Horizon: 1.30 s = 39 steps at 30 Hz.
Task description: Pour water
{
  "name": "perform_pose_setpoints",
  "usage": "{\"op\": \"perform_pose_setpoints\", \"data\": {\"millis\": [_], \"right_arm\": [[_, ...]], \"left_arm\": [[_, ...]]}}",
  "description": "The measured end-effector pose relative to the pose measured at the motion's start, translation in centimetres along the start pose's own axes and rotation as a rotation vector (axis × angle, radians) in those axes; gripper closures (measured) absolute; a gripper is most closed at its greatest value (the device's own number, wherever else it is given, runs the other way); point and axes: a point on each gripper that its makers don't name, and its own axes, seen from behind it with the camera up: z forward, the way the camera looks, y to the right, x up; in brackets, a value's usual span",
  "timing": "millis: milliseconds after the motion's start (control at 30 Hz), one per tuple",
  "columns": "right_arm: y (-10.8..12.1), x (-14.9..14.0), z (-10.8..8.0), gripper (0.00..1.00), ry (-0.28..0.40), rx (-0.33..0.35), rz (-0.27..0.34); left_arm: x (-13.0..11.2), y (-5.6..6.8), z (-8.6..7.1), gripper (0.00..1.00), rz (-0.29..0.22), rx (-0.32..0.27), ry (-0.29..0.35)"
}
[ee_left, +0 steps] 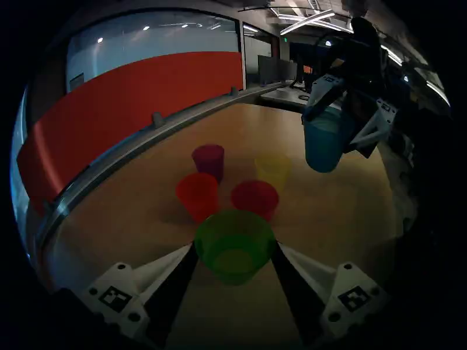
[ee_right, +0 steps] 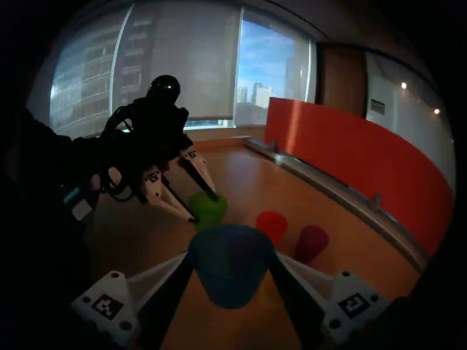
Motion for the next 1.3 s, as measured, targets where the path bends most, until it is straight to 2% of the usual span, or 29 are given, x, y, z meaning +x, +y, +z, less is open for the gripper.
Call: {"op": "perform_pose_setpoints", "data": {"millis": [300, 1000, 1300], "right_arm": [[-0.2, -2.0, 1.1, 0.08, -0.030, 0.016, 0.017], [-1.3, -6.4, 3.2, 0.08, -0.114, 0.047, -0.009], [-1.2, -7.4, 3.1, 0.08, -0.126, 0.043, 0.004]], "left_arm": [[-0.7, -0.1, 0.8, 0.13, 0.002, -0.011, -0.024], [-2.2, -0.1, 2.8, 0.13, 0.016, -0.034, -0.077], [-3.1, 0.0, 3.6, 0.13, 0.010, -0.046, -0.089]]}}
